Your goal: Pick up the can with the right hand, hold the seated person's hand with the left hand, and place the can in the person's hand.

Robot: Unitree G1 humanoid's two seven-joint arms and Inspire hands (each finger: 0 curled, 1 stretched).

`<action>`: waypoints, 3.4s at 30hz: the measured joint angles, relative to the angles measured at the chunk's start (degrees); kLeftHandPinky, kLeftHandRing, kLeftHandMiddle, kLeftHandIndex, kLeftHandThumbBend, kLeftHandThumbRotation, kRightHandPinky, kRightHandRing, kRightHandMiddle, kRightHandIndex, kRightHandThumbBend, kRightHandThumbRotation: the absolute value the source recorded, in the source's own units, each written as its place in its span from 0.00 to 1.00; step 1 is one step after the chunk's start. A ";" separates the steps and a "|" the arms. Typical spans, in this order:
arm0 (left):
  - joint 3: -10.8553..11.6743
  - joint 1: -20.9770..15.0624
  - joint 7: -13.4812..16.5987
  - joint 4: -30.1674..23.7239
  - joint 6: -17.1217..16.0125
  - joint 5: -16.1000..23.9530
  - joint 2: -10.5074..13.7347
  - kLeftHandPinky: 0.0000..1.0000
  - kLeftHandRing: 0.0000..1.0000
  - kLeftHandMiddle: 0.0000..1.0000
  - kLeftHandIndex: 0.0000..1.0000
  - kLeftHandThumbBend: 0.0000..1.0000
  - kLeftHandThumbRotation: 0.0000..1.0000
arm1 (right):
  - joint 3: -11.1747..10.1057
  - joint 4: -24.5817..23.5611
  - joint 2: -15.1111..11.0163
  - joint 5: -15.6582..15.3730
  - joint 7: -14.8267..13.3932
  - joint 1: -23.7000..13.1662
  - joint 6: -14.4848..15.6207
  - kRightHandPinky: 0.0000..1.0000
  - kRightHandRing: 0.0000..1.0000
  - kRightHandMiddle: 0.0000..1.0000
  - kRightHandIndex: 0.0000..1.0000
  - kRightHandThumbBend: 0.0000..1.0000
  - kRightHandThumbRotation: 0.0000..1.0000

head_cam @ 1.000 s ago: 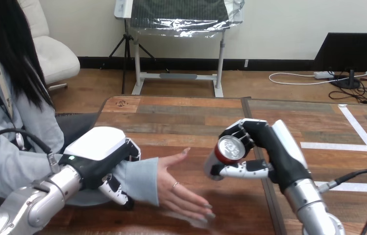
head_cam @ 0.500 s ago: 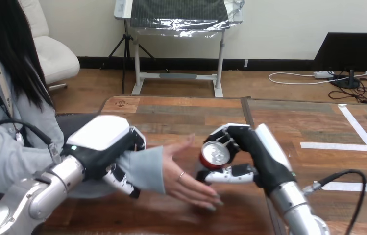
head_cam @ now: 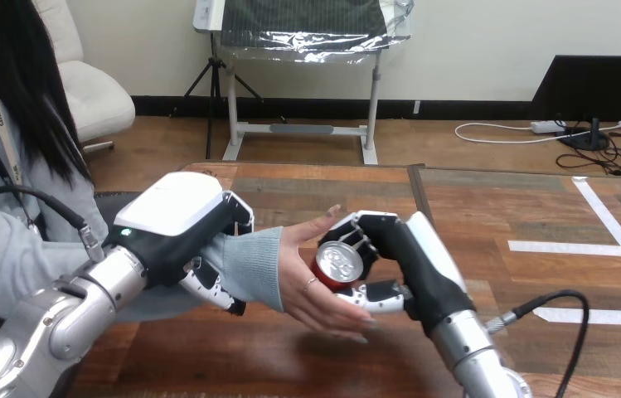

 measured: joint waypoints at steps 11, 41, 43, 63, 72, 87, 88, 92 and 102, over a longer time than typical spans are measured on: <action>0.07 0.00 0.00 -0.53 0.33 0.02 -0.03 0.18 0.24 0.31 0.34 0.93 0.00 | 0.88 -0.25 1.46 -0.32 -0.50 -0.01 -0.21 0.36 0.41 0.50 0.52 0.78 0.00; 0.17 0.00 0.00 -0.52 1.93 0.04 -0.11 0.18 0.24 0.32 0.36 0.93 0.00 | 2.06 -5.07 3.96 -2.01 -1.54 0.14 2.62 0.36 0.40 0.49 0.51 0.77 0.00; 0.17 0.00 0.00 -0.52 1.99 0.03 -0.15 0.18 0.24 0.32 0.36 0.92 0.00 | 2.04 -5.09 3.96 -2.00 -1.54 0.14 2.72 0.36 0.40 0.49 0.52 0.77 0.00; 0.17 0.00 0.01 -0.52 2.00 0.04 -0.54 0.20 0.26 0.33 0.36 0.94 0.00 | 1.36 -5.09 3.87 -1.90 -1.54 0.22 3.09 0.37 0.41 0.49 0.52 0.79 0.00; 0.17 0.07 0.28 -0.52 1.40 0.06 -0.54 0.20 0.26 0.34 0.37 0.94 0.00 | 1.22 -5.09 3.89 -1.73 -1.58 0.22 3.14 0.38 0.42 0.50 0.52 0.79 0.00; 0.17 0.15 1.00 -0.52 0.75 0.10 -0.58 0.22 0.28 0.35 0.37 0.93 0.00 | 1.21 -5.09 4.05 -0.46 -1.50 0.21 3.63 0.40 0.43 0.51 0.53 0.77 0.00; 0.17 0.16 1.02 -0.52 0.75 0.10 -0.59 0.23 0.28 0.35 0.37 0.93 0.00 | 1.21 -5.09 4.07 -0.37 -1.50 0.21 3.62 0.40 0.43 0.51 0.53 0.77 0.00; 0.17 0.19 1.03 -0.52 0.74 0.09 -0.63 0.23 0.28 0.35 0.38 0.93 0.00 | 1.24 -5.09 4.14 -0.04 -1.41 0.21 3.63 0.41 0.44 0.51 0.53 0.77 0.00; 0.17 0.32 1.08 -0.52 0.55 0.08 -0.90 0.23 0.29 0.36 0.38 0.93 0.00 | 1.24 -5.10 4.14 0.17 -1.25 0.21 3.61 0.40 0.43 0.52 0.53 0.77 0.00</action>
